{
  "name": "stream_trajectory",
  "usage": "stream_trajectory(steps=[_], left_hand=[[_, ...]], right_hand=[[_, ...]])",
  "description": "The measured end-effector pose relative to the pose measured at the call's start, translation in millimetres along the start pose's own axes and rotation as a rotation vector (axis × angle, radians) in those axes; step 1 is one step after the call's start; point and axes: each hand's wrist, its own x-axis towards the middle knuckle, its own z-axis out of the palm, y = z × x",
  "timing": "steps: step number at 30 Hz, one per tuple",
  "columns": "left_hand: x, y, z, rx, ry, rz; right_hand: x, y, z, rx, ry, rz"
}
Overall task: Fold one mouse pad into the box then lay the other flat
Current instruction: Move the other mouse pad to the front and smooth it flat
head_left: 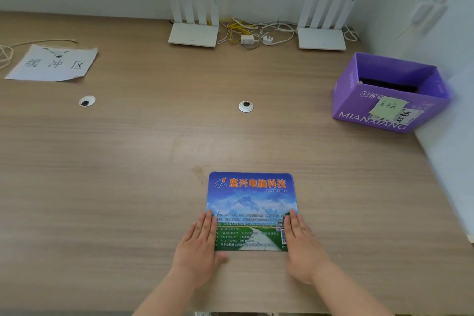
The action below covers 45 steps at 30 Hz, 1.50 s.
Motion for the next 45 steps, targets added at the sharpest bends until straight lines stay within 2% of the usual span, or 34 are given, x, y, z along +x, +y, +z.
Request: stream_trajectory(steps=[2,3,6,7,12,13,15,16,17,23,26,28,33,45], left_hand=[[-4,17,-3,-0.017,0.052,-0.005],[-5,28,0,0.068,0.076,0.041],[-10,66,5,0.118,-0.02,0.163],[-11,76,10,0.102,-0.001,0.182],[-22,71,14,0.113,0.009,0.182],[-25,63,16,0.127,0.0,0.158],[-29,44,24,0.057,0.103,0.087],[-31,34,24,0.016,0.094,0.054],[-35,27,22,-0.055,-0.014,0.023],[-32,16,26,-0.142,-0.008,0.082],[-16,18,17,-0.128,0.033,0.005],[1,18,2,-0.119,0.049,-0.036],[39,11,-31,-0.107,0.031,0.017],[109,-13,-60,-0.097,0.039,-0.034]], right_hand=[[-2,-11,2,-0.014,0.005,-0.018],[-2,-19,4,-0.03,0.003,-0.055],[-5,-52,18,-0.058,-0.002,-0.204],[-6,-61,22,-0.047,0.004,-0.233],[-15,-49,33,-0.08,0.087,-0.262],[-17,-39,34,-0.116,0.097,-0.247],[-21,-19,43,-0.141,0.039,-0.152],[-23,-9,50,-0.134,0.058,-0.112],[-22,4,59,-0.113,0.055,-0.064],[-22,17,67,-0.094,0.024,-0.016],[-22,5,31,-0.023,0.1,0.01],[-7,4,14,0.005,0.108,-0.037],[27,5,-16,0.028,0.065,-0.01],[97,18,-61,0.046,0.098,-0.011]])
